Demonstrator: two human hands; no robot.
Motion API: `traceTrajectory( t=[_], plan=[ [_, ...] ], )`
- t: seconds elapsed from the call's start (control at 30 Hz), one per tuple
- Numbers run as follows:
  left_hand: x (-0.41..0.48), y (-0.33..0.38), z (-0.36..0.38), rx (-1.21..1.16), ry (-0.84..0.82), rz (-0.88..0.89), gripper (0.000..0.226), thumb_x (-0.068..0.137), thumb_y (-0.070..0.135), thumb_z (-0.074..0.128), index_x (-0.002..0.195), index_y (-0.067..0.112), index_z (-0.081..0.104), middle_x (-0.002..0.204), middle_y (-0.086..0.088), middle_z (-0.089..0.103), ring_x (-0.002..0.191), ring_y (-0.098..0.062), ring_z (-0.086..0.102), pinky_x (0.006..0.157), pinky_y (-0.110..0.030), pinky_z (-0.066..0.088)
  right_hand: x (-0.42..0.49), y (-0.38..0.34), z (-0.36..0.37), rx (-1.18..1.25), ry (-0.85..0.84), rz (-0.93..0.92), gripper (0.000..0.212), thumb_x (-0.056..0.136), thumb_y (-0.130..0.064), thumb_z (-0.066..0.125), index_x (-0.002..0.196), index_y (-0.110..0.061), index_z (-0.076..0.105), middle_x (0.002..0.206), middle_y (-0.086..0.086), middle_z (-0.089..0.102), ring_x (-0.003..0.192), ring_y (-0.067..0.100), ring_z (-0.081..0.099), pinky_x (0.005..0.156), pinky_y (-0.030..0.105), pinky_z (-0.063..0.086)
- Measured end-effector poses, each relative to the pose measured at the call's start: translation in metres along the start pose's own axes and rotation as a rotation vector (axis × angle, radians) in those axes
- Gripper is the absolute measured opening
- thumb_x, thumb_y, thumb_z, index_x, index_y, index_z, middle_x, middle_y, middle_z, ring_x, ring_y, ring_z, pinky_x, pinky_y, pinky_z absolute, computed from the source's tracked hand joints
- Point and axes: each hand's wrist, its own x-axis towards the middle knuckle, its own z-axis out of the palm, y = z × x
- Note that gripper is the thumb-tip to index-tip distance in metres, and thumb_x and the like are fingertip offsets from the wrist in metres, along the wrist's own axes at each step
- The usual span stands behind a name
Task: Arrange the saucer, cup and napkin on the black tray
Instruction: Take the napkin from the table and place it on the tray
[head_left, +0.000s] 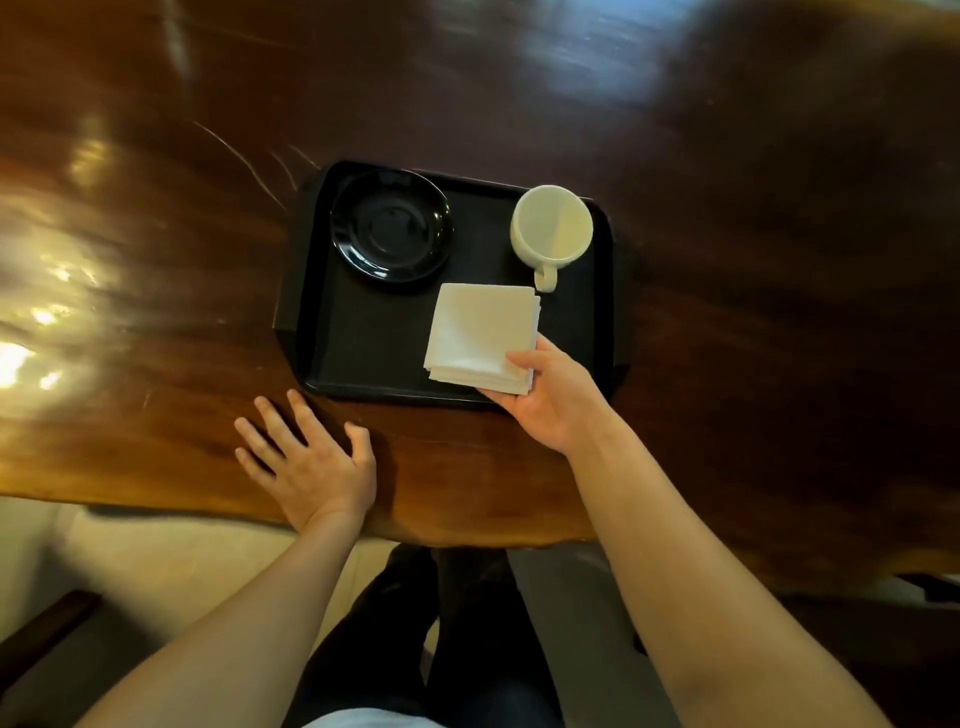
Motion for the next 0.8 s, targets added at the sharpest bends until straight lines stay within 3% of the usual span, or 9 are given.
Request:
traceTrajectory(
  t=[0.17,0.37,0.6,0.7,0.8],
  plan=[
    [0.001,0.000,0.005,0.012,0.029,0.004,0.081,0.095,0.056,0.036,0.163,0.012,0.030,0.171,-0.020,0.021,0.159,-0.046,0.011,0.126,-0.060,0.006,0.014,0.005,-0.003,-0.024,0.061,0.037,0.053,0.095,0.005,0.048,0.138,-0.025,0.050,0.133,0.010,0.056,0.116,0.034,0.057,0.079,0.047,0.062],
    [0.002,-0.001,0.011,0.009,0.061,0.004,0.080,0.095,0.057,0.035,0.161,0.011,0.032,0.170,-0.021,0.023,0.158,-0.047,0.014,0.125,-0.060,0.007,0.028,0.010,-0.004,-0.139,0.120,0.032,0.051,0.097,0.001,0.048,0.140,-0.025,0.048,0.127,0.006,0.059,0.112,0.030,0.059,0.079,0.046,0.062],
    [0.002,-0.002,0.013,0.014,0.072,0.008,0.080,0.095,0.057,0.035,0.161,0.011,0.032,0.169,-0.021,0.024,0.157,-0.048,0.015,0.125,-0.061,0.008,0.023,0.015,-0.018,-0.226,0.184,0.010,0.024,0.098,-0.008,0.054,0.112,-0.027,0.058,0.128,0.008,0.060,0.110,0.029,0.064,0.076,0.039,0.062],
    [0.002,-0.002,0.013,0.015,0.066,0.007,0.080,0.095,0.056,0.035,0.161,0.010,0.032,0.169,-0.022,0.024,0.157,-0.048,0.015,0.125,-0.061,0.007,0.016,0.012,-0.032,-0.333,0.205,-0.020,0.037,0.100,-0.009,0.052,0.136,-0.017,0.052,0.128,0.009,0.062,0.106,0.026,0.066,0.082,0.038,0.060],
    [0.002,-0.001,0.011,0.013,0.058,0.007,0.080,0.095,0.056,0.034,0.161,0.010,0.032,0.169,-0.022,0.024,0.157,-0.049,0.015,0.125,-0.061,0.007,0.011,-0.002,-0.041,-0.408,0.264,-0.067,0.040,0.100,-0.008,0.050,0.140,-0.013,0.049,0.123,0.009,0.064,0.103,0.025,0.067,0.085,0.038,0.059]
  ],
)
